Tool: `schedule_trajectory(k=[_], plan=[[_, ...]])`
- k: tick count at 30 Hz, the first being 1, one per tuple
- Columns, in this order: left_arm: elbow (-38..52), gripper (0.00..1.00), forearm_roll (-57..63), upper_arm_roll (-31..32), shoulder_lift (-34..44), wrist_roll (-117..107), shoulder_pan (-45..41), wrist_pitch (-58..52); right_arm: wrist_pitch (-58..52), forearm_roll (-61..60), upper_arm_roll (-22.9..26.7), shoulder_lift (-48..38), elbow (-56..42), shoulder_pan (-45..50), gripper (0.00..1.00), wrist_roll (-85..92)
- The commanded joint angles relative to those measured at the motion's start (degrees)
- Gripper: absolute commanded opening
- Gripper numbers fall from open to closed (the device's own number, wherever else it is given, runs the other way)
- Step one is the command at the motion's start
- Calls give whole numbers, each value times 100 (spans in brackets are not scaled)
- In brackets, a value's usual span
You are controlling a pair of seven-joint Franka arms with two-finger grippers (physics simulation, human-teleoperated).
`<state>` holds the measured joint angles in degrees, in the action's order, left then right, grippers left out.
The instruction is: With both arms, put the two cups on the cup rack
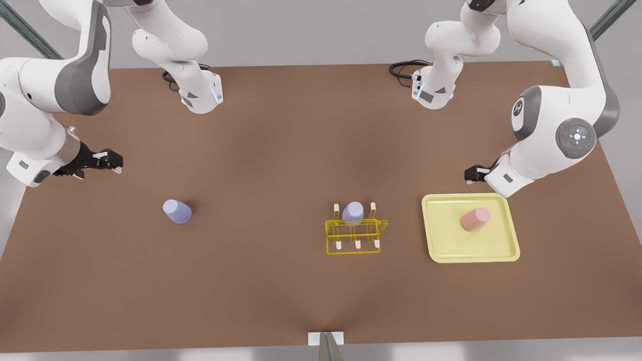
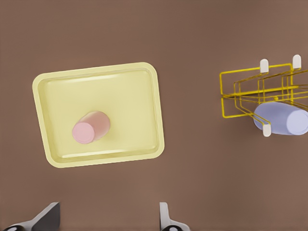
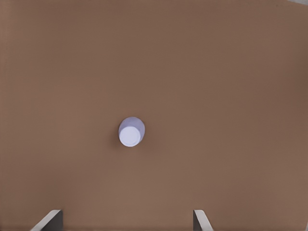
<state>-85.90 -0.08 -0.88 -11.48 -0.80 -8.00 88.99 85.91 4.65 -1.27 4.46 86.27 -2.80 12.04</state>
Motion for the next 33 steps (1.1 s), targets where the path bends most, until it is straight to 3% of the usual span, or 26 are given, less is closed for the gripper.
schedule_trajectory(k=[1, 3, 5, 8, 13, 19, 33], plan=[[3, 100, 16, 0, 5, -25, 0, 5, 13, -26, 4, 2, 4, -10, 100, 115], [3, 100, 25, -122, -187, -25, 26, 240, 5, 1, 4, 20, 13, -10, 100, 115], [20, 100, -194, -519, -926, 378, 254, 1524, 13, 71, -14, 72, 276, 33, 100, 369], [-128, 100, -634, -677, -1603, 1311, 685, 2587, 1171, 150, -58, 345, 1021, 244, 100, 326], [-1878, 100, -634, -668, -1428, 1680, 800, 4372, 3327, 80, -58, 380, 2491, 200, 99, -96], [-2941, 100, -634, -659, -1058, 1689, 642, 4935, 4663, -34, -40, 345, 3440, 148, 100, -96], [-3065, 100, -634, -668, -1612, 1689, 589, 5797, 3986, -421, -5, 951, 3528, -81, 100, -79]])
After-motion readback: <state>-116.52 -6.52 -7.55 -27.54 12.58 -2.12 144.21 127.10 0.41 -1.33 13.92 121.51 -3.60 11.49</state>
